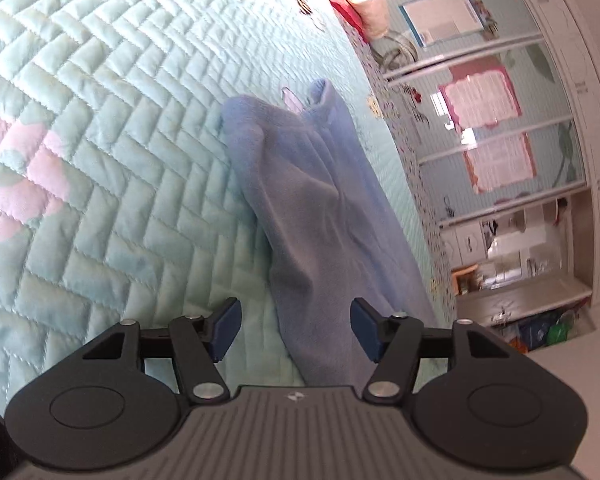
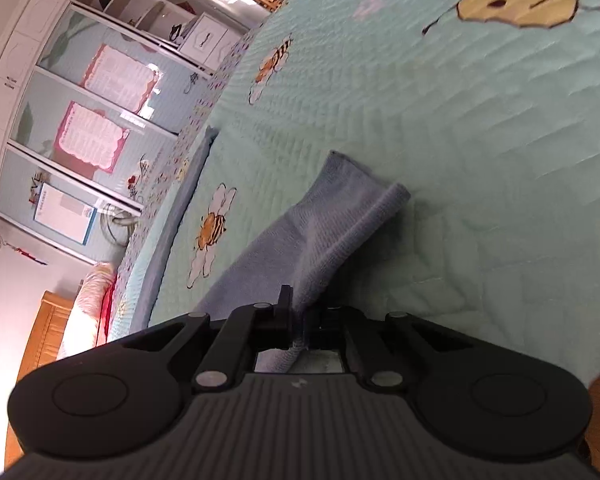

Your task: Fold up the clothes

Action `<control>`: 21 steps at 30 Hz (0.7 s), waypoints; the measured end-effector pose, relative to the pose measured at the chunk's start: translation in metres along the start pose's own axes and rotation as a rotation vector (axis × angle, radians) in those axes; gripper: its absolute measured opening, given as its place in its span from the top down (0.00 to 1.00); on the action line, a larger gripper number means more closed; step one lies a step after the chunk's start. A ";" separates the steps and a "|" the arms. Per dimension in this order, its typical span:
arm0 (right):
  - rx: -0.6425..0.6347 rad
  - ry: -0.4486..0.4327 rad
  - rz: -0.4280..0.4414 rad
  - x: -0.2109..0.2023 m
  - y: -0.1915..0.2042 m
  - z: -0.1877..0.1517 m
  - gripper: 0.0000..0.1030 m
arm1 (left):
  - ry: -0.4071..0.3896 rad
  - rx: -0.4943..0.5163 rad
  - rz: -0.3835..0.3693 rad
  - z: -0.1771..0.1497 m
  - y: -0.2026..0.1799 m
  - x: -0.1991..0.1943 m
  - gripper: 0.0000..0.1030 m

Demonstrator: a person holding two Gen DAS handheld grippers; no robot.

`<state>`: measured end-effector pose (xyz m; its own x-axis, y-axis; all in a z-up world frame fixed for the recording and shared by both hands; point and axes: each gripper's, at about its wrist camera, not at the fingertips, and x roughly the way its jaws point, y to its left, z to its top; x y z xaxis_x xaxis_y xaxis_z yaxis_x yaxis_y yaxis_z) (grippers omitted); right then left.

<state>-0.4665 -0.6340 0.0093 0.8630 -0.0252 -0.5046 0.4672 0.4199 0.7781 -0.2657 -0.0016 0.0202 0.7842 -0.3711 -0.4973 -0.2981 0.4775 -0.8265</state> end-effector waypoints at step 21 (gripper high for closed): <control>0.123 -0.007 -0.107 -0.018 0.007 0.012 0.98 | -0.004 0.150 0.097 0.060 -0.019 0.016 0.97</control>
<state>-0.4768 -0.6415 0.0283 0.8083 -0.0706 -0.5845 0.5760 0.3007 0.7602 -0.2150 0.0316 0.0436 0.7580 -0.3141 -0.5716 -0.2883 0.6249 -0.7256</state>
